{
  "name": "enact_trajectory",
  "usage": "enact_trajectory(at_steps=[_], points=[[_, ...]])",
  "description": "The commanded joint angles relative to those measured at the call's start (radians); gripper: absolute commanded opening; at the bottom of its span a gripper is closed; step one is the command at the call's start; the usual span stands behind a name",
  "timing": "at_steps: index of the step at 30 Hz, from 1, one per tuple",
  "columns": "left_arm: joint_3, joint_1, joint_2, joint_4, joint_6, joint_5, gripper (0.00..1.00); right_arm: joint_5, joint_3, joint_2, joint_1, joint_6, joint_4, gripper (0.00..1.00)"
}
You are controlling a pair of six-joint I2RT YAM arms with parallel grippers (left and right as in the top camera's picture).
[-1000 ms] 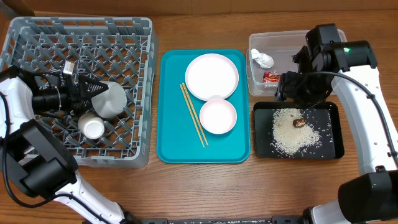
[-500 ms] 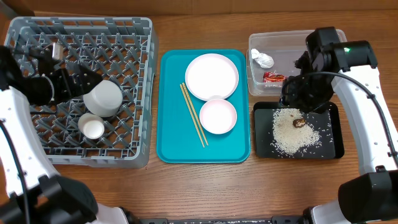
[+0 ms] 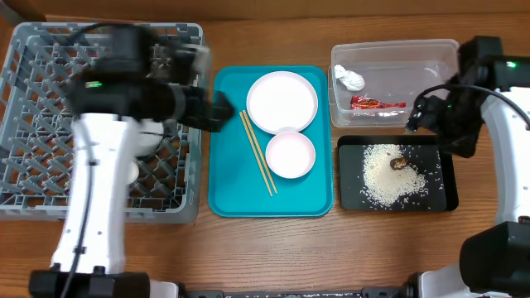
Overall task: Sort waste into correct bins and load items into the dishwasher
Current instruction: 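Reach the left gripper to the pink bowl and grasp its rim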
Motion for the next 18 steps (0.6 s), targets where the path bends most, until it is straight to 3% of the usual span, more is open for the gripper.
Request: enact_trajectory(at_steps=[1, 9, 13, 18], points=[[0.021, -0.156, 0.036, 0.032, -0.028, -0.141, 1.0, -0.02, 0.029, -0.03, -0.021, 0.0, 0.003, 0.88], [0.021, -0.426, 0.199, 0.092, -0.028, -0.161, 1.0, -0.02, 0.029, -0.029, -0.025, 0.0, 0.0, 0.91], [0.021, -0.502, 0.301, 0.103, -0.028, -0.202, 0.99, -0.02, 0.029, -0.029, -0.025, 0.0, 0.0, 0.91], [0.021, -0.566, 0.431, 0.098, -0.028, -0.294, 0.91, -0.02, 0.029, -0.029, -0.025, 0.0, 0.0, 0.91]])
